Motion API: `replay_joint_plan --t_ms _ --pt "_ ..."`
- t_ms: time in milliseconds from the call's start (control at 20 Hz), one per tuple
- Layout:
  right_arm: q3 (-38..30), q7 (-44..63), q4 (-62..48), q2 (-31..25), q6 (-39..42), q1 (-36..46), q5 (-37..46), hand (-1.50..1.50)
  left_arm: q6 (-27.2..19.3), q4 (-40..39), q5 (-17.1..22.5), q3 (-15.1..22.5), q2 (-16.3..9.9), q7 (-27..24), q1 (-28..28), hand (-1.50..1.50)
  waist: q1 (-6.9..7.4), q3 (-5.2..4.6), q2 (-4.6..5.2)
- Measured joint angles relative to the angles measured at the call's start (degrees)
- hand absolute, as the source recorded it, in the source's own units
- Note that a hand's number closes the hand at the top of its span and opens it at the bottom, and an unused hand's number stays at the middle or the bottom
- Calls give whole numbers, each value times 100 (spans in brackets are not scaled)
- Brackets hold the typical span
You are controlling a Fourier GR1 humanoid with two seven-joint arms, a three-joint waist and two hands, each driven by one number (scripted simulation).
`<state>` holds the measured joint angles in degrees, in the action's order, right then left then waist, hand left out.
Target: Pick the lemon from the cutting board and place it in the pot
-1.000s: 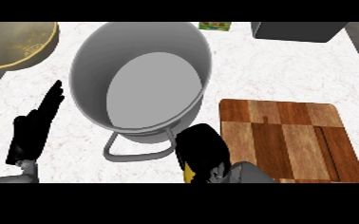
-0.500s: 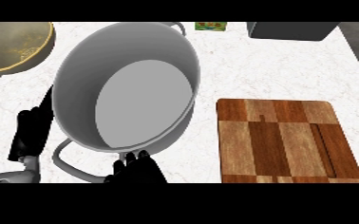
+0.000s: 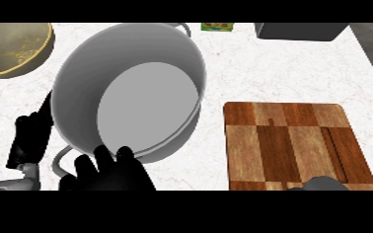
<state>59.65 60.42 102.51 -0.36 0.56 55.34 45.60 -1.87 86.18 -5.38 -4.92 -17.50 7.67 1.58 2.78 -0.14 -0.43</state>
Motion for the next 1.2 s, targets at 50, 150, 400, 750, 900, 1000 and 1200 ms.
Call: replay_joint_plan --t_ms 50,150,400,750,900,1000,1200 --pt "-96 8 -82 1 -116 156 -97 150 -16 18 -31 20 11 17 6 0 -2 1 4" --pt "-239 29 -243 0 -375 449 -253 150 21 24 -9 -10 -21 43 25 0 -8 1 11" --pt "-696 -192 -1007 8 -985 1102 -661 150 21 13 3 -56 7 37 20 0 -30 2 37" --pt "-1344 -1030 -2613 29 -1639 1834 -1352 150 3 186 -60 -7 102 33 -155 0 -45 5 64" --pt "-1430 -1577 -3374 31 -1927 2021 -1620 150 39 145 -51 -57 78 -79 -152 0 -27 3 81" --pt "-1524 -1962 -3816 34 -2051 2097 -1806 150 94 160 -15 -107 42 -121 -209 0 -21 4 85" --pt "-1498 -2587 -4711 34 -2237 2359 -2251 150 80 103 -78 -56 106 -162 -150 0 34 2 105"
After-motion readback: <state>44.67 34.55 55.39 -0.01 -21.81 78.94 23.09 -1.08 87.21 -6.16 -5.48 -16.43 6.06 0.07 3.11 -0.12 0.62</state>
